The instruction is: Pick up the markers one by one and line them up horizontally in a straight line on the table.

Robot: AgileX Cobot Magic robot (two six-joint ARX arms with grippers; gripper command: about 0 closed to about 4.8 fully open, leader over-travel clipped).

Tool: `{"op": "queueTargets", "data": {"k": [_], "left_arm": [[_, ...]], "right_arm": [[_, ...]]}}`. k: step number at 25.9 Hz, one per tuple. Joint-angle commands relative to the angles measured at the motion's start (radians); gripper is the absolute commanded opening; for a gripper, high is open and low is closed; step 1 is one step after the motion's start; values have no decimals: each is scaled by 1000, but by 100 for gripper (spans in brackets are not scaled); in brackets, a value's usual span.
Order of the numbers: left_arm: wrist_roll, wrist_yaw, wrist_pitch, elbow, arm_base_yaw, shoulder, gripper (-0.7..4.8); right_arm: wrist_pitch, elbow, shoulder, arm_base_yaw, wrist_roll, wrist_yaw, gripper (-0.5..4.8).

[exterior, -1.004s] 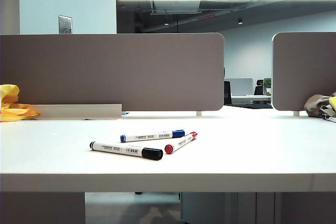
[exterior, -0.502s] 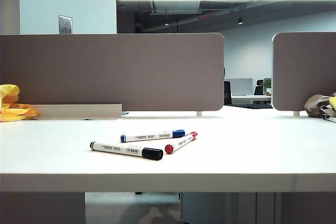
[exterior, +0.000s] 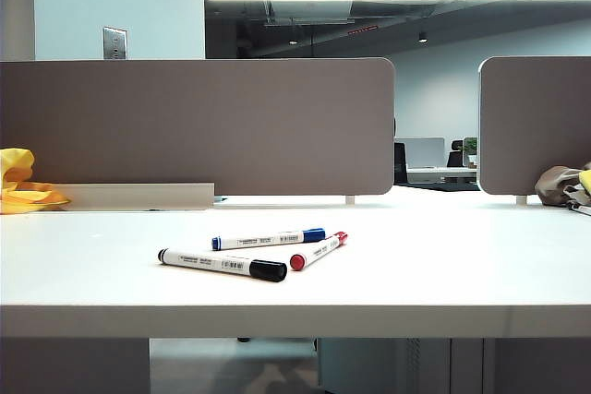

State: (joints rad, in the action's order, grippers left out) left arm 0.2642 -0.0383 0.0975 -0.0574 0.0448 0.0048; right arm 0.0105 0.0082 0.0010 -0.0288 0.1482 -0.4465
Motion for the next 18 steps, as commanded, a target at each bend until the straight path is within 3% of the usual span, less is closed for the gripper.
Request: {"op": "queueTargets", "data": {"k": [1,3,5,10,13,18], "left_arm": [[6,-99,16,-6,0,1,-4],[6,-201,15,-23,0,1,-5],[6,-234,-3,-50,0,1,-5],[-24,-235,-185,-220,-1,1,-5],[-80,-235,-327,-332,0,2,-5],[-164,-235,-514,-518,0,53,-5]], "right_arm": [[101,-5,1,0,166,-1,-8],[189,-5,1,0,333,6,0],[236,-3,1,0,418,1,0],[228,92,1,-1,456,-103,-2],[104,220,4,-2,385,-85,-2],[-219,459,107,-5,153,-80,-2]]}}
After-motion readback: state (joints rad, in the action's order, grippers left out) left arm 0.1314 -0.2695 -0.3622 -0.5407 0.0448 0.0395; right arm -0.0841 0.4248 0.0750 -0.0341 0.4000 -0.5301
